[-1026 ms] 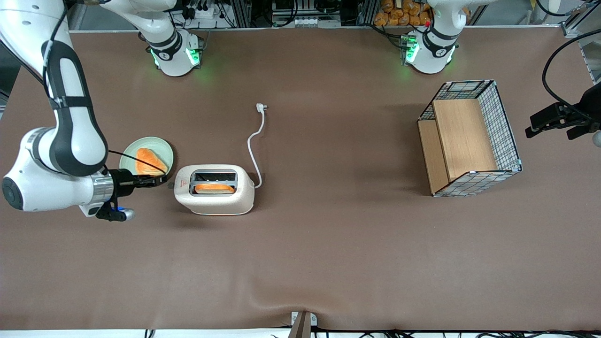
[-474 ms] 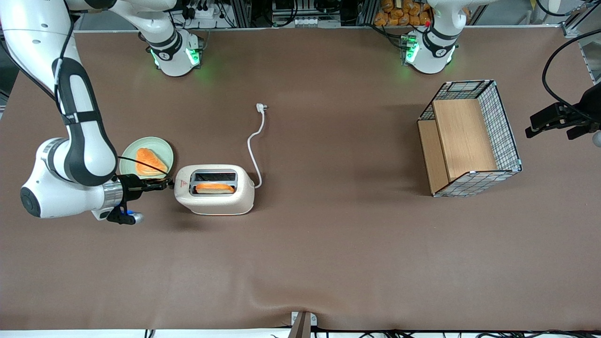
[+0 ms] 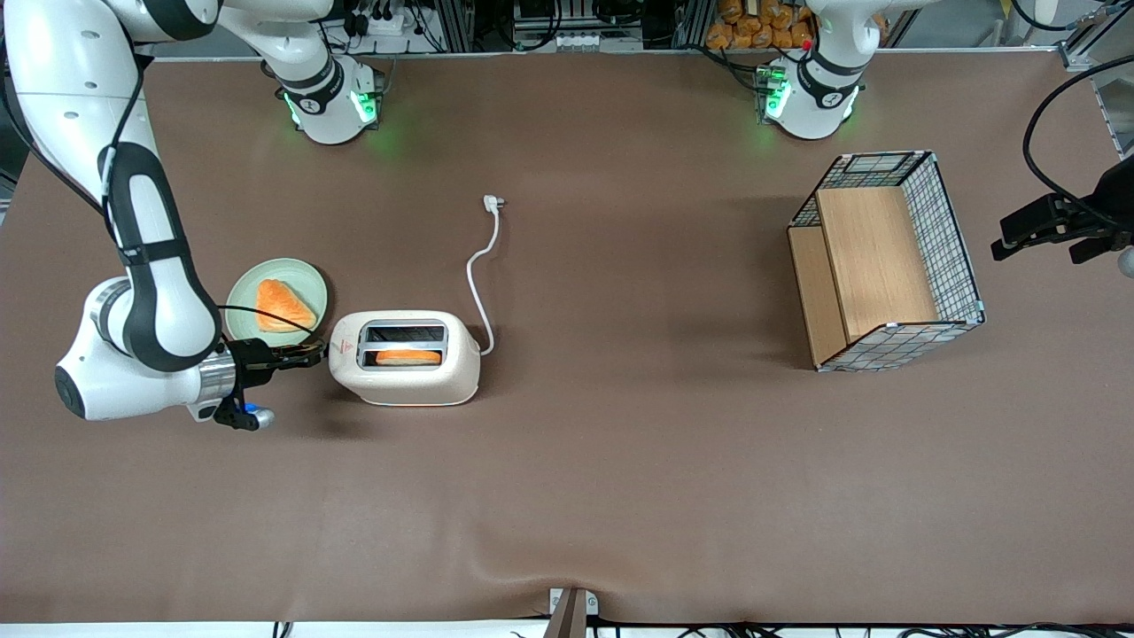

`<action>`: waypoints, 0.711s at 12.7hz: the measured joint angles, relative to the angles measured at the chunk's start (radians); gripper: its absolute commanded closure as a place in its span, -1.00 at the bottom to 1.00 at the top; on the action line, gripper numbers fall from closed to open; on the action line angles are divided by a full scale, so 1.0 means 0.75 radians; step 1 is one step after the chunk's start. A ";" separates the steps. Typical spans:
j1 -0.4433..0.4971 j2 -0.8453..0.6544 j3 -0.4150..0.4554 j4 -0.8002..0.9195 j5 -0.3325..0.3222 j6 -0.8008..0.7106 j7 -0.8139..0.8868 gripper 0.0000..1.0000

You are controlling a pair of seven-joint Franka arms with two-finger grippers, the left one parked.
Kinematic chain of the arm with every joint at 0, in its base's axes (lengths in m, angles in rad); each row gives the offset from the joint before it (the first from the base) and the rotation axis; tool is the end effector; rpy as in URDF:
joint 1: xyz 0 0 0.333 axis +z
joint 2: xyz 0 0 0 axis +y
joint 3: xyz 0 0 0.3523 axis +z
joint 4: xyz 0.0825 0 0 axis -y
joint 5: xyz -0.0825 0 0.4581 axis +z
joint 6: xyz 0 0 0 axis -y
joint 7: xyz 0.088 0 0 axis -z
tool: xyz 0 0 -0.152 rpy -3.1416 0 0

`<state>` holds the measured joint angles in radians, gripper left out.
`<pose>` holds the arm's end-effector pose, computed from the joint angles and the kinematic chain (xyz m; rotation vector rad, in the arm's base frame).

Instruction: Press toaster button with right arm

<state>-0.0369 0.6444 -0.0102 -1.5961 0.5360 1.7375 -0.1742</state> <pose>0.7059 0.0364 0.1843 -2.5404 0.1290 0.5732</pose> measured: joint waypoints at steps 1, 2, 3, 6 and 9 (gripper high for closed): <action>0.000 0.009 0.000 0.000 0.003 0.008 -0.005 1.00; -0.001 0.015 0.000 0.000 0.004 0.014 -0.010 1.00; -0.003 0.018 0.000 0.000 0.004 0.015 -0.015 1.00; -0.010 0.022 -0.001 0.000 0.007 0.017 -0.025 1.00; -0.010 0.021 0.001 0.002 0.012 0.013 -0.027 1.00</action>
<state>-0.0441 0.6597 -0.0094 -1.5948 0.5448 1.7473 -0.1945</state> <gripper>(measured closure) 0.991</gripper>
